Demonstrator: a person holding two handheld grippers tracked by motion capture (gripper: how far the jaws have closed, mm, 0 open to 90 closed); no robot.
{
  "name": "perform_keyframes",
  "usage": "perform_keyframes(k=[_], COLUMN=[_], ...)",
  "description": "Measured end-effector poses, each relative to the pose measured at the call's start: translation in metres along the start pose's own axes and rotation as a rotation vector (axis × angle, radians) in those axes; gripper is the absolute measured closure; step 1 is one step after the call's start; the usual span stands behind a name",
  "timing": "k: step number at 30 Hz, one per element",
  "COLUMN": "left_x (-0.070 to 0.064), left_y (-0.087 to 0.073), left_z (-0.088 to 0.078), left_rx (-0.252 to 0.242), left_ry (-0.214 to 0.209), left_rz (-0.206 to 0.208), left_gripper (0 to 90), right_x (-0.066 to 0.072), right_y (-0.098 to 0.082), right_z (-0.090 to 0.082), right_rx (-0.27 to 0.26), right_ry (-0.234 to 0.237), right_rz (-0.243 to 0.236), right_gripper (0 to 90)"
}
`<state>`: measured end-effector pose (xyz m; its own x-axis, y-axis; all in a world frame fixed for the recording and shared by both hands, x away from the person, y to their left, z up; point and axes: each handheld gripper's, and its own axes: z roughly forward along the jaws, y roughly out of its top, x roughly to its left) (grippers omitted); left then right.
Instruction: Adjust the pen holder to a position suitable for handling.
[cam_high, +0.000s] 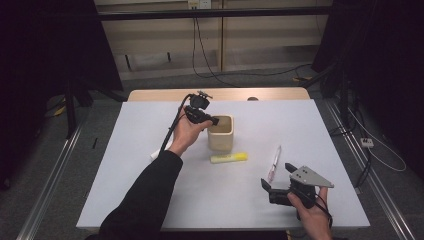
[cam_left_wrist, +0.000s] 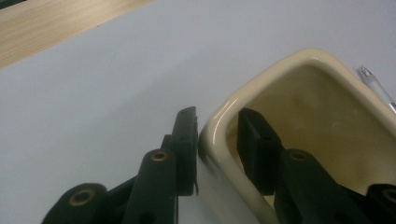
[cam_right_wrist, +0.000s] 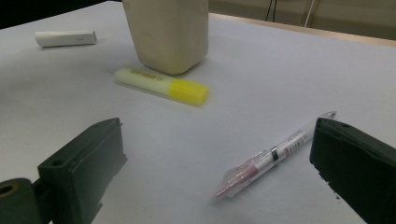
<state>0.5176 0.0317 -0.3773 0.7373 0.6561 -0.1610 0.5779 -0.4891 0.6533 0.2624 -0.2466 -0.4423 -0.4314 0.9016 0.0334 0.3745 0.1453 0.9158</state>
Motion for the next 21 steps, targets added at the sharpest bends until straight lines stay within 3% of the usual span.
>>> perform_keyframes(k=[7,13,16,18,21], left_x=[0.002,0.005,0.004,0.004,0.007], left_y=[-0.002,-0.005,-0.006,-0.007,-0.012], left_z=[0.0,-0.003,-0.007,-0.01,-0.014], left_rx=[0.005,-0.045,-0.063,-0.063,-0.099], left_ry=[-0.012,-0.056,-0.068,-0.038,-0.04], left_rz=[0.016,0.011,0.05,0.073,0.044], left_gripper=[65.1,60.9,54.2,45.9,36.2], right_x=[0.0,0.0,0.0,0.0,0.0], right_y=[0.0,0.0,0.0,0.0,0.0], right_z=[0.0,0.0,0.0,0.0,0.0], right_rx=[0.002,0.002,0.002,0.002,0.002], right_ry=[0.003,0.003,0.001,0.002,0.002], right_rz=[-0.002,0.0,0.0,0.0,-0.001], right_gripper=[2.5,2.5,2.5,2.5,2.5])
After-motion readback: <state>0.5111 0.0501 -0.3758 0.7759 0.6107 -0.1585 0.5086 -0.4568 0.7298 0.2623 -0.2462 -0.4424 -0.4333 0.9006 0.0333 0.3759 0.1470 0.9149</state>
